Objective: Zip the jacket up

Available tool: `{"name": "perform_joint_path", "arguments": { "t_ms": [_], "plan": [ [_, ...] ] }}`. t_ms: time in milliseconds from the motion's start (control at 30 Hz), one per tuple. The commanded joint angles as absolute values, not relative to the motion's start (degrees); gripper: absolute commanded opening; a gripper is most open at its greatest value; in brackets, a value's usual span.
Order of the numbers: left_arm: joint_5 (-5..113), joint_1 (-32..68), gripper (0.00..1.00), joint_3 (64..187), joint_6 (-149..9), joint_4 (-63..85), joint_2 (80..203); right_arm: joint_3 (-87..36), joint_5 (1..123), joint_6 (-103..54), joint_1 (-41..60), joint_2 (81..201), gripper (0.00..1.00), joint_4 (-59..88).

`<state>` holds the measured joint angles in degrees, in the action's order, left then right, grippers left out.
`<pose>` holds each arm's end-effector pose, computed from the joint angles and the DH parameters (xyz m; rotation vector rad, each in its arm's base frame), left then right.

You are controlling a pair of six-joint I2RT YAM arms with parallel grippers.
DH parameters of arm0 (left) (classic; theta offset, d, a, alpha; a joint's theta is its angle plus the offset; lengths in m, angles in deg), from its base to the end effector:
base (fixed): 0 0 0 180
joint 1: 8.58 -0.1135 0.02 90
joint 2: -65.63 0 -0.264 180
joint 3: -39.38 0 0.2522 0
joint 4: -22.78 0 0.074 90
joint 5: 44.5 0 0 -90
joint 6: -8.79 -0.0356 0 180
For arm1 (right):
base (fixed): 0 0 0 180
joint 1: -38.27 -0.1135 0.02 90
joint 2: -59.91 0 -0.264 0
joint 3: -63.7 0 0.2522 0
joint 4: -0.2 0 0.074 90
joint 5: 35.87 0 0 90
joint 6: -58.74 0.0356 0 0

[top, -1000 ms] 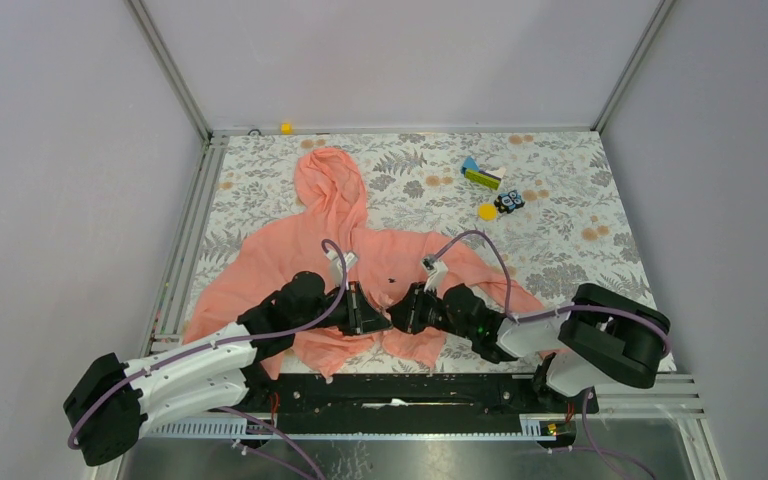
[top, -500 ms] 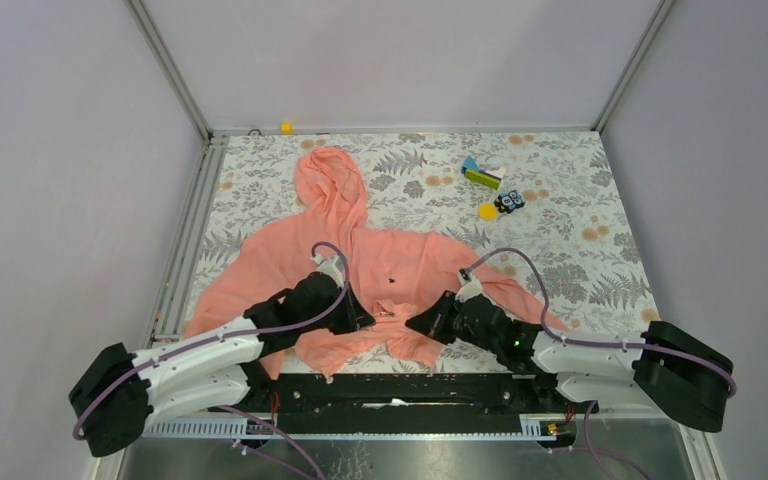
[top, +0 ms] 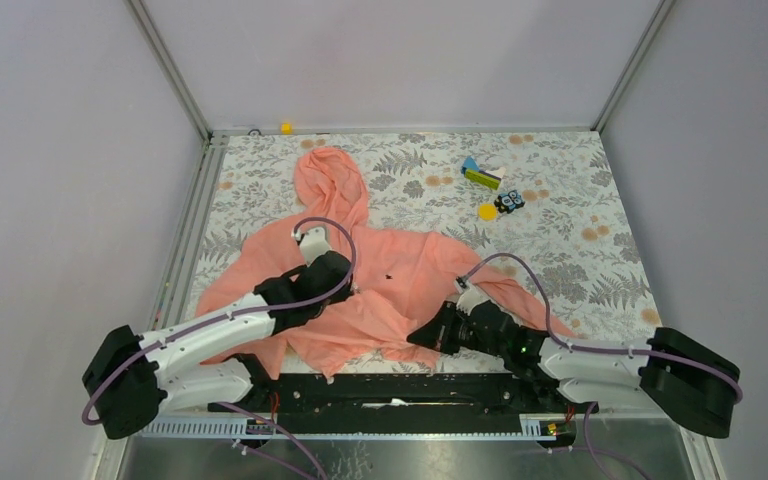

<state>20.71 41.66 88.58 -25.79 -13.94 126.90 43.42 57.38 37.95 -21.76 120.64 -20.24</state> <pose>0.1456 -0.1517 0.2123 -0.2999 2.3369 -0.3917 0.0911 0.1619 0.1427 0.1361 2.2555 1.4564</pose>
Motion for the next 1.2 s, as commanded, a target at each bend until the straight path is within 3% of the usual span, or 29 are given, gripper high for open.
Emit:
{"name": "perform_joint_path", "arguments": {
  "t_ms": [0, 133, 267, 567, 933, 1167],
  "plan": [
    [3.0, 38.2, 0.0, 93.0, -31.0, -12.7, 128.3, 43.8, 61.5, 29.2, -23.4, 113.3, 0.0, -20.6],
    [2.7, 32.8, 0.0, 95.5, -38.2, -5.5, 130.5, 42.1, 61.4, 25.5, -24.5, 109.2, 0.0, -15.0],
    [9.9, 25.0, 0.0, 98.9, -47.3, 3.9, 135.6, 43.4, 62.2, 26.6, -24.5, 109.6, 0.0, -16.5],
    [15.1, 11.6, 0.0, 117.7, -58.2, 8.4, 156.7, 39.3, 70.5, 22.9, -24.7, 119.0, 0.0, -22.2],
    [12.9, 6.5, 0.0, 140.3, -68.6, 16.1, 176.7, 36.5, 74.1, 17.8, -24.7, 117.6, 0.0, -16.4],
    [8.4, 3.9, 0.0, 154.0, -73.1, 13.3, 183.8, 35.9, 74.5, 17.9, -24.7, 120.9, 0.0, -17.7]
  ]
}}
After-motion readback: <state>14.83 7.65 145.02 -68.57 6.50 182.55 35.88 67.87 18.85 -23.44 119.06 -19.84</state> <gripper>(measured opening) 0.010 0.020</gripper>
